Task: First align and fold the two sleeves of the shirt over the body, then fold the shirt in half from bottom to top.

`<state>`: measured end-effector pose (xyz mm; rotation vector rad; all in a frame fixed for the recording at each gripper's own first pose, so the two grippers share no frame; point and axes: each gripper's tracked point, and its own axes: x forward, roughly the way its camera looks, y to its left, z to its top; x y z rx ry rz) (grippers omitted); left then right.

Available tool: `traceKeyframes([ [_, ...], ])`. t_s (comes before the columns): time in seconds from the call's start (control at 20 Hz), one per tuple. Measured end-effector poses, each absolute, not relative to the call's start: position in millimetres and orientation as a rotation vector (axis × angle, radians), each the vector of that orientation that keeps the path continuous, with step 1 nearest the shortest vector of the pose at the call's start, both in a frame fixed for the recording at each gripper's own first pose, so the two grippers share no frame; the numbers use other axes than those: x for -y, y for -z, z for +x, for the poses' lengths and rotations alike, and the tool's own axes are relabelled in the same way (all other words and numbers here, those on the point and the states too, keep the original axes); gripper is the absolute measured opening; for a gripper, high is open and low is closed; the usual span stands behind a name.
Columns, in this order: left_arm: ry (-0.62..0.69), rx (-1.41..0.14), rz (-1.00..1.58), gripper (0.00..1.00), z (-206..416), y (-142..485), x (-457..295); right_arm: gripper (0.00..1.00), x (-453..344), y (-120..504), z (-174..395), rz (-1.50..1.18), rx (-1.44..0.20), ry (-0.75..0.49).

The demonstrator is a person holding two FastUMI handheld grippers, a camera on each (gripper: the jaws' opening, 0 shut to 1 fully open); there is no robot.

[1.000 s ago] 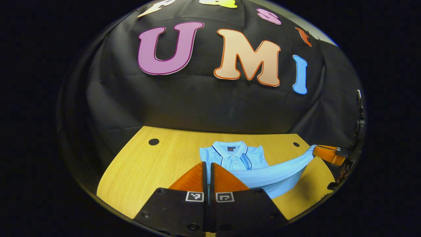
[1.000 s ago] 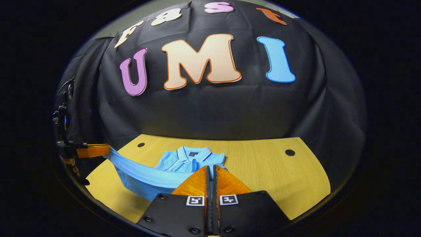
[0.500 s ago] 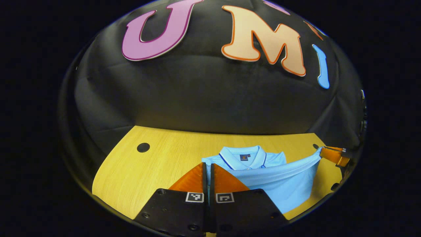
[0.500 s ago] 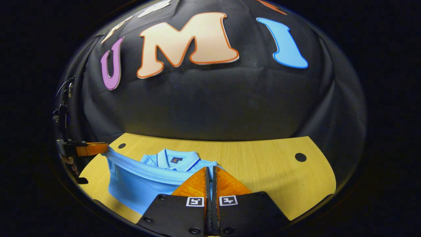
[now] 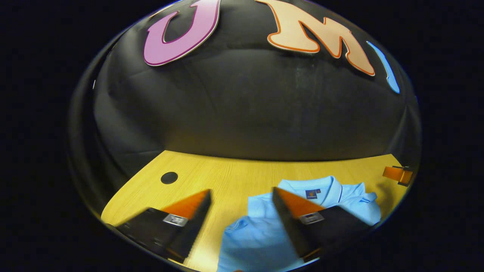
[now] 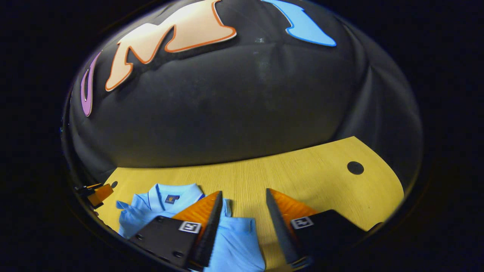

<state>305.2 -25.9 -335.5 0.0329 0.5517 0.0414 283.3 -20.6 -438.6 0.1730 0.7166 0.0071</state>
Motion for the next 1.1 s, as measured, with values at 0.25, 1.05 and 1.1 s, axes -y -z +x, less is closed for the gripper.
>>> traceKeyframes([
  [0.25, -0.054, -0.549, 0.001, 0.94, 296, 318, 27, 0.98, 29, 402, 267, 0.101, -0.647, -0.036],
  [1.05, 0.041, -0.120, 0.066, 0.93, 60, 45, 9, 0.98, -1, 118, 44, 0.027, -0.239, -0.097],
  [1.1, 0.039, -0.104, 0.069, 0.93, 43, 39, 6, 0.98, -3, 108, 28, 0.020, -0.228, -0.101],
])
